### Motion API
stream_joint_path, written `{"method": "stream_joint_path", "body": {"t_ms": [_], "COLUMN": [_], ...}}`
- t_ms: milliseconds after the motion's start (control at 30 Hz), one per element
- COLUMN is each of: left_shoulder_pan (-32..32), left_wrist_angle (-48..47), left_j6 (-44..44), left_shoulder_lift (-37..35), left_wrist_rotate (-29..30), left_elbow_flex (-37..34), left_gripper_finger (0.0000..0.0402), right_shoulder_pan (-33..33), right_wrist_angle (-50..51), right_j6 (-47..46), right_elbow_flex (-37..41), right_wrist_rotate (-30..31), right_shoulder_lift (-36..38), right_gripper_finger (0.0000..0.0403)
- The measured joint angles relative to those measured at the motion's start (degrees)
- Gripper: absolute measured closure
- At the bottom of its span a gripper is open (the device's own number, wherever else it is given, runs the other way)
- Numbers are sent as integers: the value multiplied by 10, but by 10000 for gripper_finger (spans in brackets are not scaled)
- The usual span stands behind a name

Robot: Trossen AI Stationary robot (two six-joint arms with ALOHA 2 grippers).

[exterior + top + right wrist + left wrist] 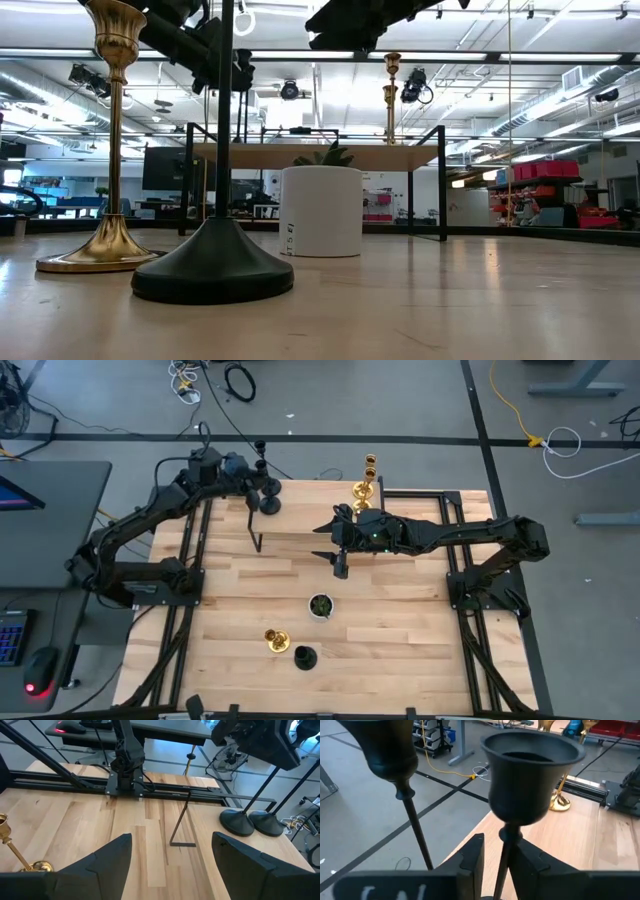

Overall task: Pick & Place candle stick holders
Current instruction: Put the top black candle holder on the shelf aligned with the other black candle holder, then put the golden candle holder on the shelf aligned with the other golden candle holder

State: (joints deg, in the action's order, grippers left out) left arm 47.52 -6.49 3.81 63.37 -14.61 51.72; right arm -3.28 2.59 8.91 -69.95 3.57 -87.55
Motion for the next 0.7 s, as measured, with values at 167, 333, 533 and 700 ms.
{"method": "stream_joint_path", "body": {"t_ms": [167, 333, 533, 700], "left_shoulder_pan": [0, 0, 0, 0], "left_wrist_angle": [-5, -20, -27, -49], "left_j6": [2, 3, 3, 3], "left_shoulder_lift": [0, -2, -13, -30], "left_wrist_rotate": [0, 0, -1, -1], "left_elbow_flex": [0, 0, 0, 0], "left_gripper_finger": [280, 232, 199, 193], "right_shoulder_pan": [0, 0, 0, 0], "right_wrist_angle": [0, 0, 0, 0], "right_j6": [0, 0, 0, -5], "right_elbow_flex": [0, 0, 0, 0], "right_wrist_rotate": [0, 0, 0, 0], "right_shoulder_lift": [0, 0, 0, 0], "right_gripper_finger": [129, 129, 129, 129]}}
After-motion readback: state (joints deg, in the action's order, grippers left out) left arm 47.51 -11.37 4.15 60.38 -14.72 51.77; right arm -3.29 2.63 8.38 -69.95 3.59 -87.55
